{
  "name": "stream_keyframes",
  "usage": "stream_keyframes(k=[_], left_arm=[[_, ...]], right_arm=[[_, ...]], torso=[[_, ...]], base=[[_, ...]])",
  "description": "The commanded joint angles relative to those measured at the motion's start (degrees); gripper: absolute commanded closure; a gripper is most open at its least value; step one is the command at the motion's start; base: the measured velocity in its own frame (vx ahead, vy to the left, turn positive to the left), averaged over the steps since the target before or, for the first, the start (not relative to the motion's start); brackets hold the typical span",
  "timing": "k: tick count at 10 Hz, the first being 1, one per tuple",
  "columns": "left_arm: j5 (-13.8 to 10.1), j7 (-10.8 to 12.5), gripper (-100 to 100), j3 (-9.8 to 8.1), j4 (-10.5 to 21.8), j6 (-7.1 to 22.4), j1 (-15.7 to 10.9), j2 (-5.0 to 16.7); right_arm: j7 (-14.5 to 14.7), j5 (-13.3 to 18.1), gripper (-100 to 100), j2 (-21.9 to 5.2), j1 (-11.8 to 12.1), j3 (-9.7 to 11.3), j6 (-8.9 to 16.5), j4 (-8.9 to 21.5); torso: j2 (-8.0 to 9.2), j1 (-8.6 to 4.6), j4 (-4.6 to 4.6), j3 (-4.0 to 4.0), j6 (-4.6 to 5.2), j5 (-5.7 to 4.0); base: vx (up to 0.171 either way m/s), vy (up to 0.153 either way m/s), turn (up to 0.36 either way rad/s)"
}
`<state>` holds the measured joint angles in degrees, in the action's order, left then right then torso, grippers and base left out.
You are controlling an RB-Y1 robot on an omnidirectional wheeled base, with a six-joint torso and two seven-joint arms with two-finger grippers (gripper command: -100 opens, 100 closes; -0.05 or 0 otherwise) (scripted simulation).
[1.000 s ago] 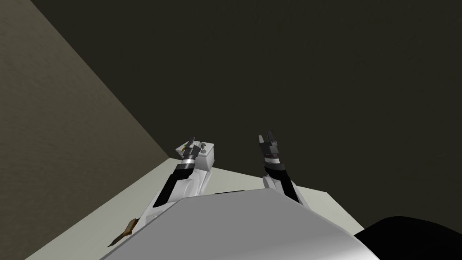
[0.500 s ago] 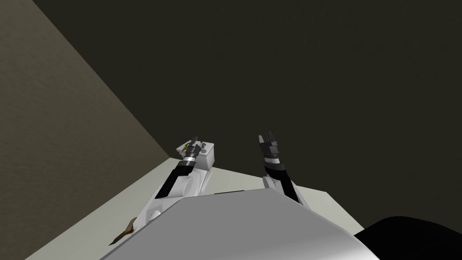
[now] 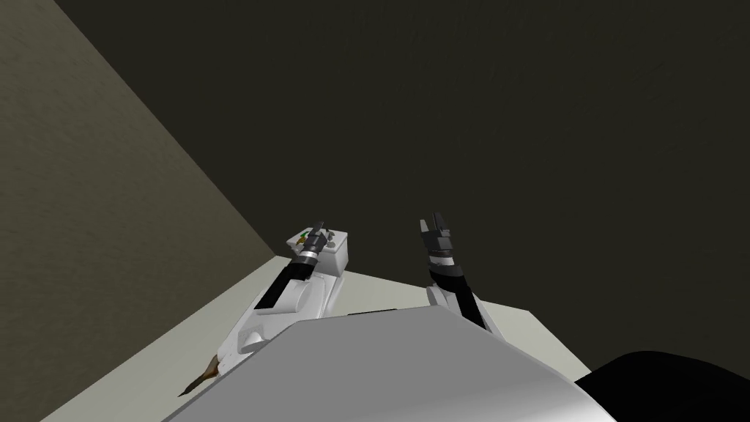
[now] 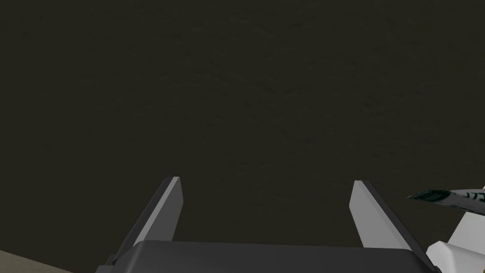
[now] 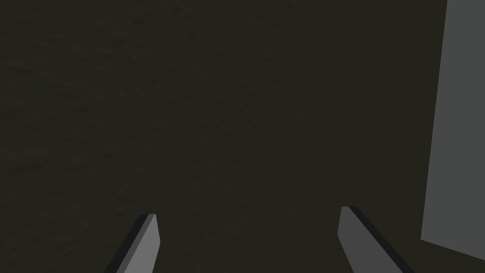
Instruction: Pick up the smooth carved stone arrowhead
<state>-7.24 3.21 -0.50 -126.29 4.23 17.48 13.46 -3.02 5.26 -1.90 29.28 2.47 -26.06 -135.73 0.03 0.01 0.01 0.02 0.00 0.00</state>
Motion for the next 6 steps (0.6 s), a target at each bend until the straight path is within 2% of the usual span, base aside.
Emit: stream_keyframes(k=[1, 2, 3, 5, 6], left_arm=[[-0.2, -0.9, -100, -0.53, 0.4, 2.9, -1.6, 1.4], [-0.2, -0.9, -100, -0.53, 0.4, 4.5, -1.6, 1.4], [-0.4, -1.6, -100, -1.01, 0.9, 6.3, -3.1, 2.7], [-0.4, -1.6, -100, -1.01, 0.9, 8.9, -3.1, 2.7], [-0.6, -2.4, -100, -1.51, 1.5, 11.0, -4.7, 4.0]], right_arm=[[0.0, 0.0, 0, 0.0, 0.0, 0.0, 0.0, 0.0], [0.0, 0.0, 0, 0.0, 0.0, 0.0, 0.0, 0.0], [0.0, 0.0, 0, 0.0, 0.0, 0.0, 0.0, 0.0], [0.0, 0.0, 0, 0.0, 0.0, 0.0, 0.0, 0.0], [0.0, 0.0, 0, 0.0, 0.0, 0.0, 0.0, 0.0]], torso=[[0.00, 0.00, 0.00, 0.00, 0.00, 0.00], [0.01, 0.01, 0.00, 0.00, 0.00, 0.00], [0.01, 0.01, 0.00, 0.01, 0.00, 0.00], [0.01, 0.00, 0.00, 0.01, 0.00, 0.00], [0.00, 0.00, 0.00, 0.00, -0.01, 0.00]], base=[[-0.015, 0.002, -0.005], [-0.014, 0.002, -0.005], [-0.016, 0.001, -0.011], [-0.009, 0.001, -0.003], [-0.011, 0.002, -0.014]])
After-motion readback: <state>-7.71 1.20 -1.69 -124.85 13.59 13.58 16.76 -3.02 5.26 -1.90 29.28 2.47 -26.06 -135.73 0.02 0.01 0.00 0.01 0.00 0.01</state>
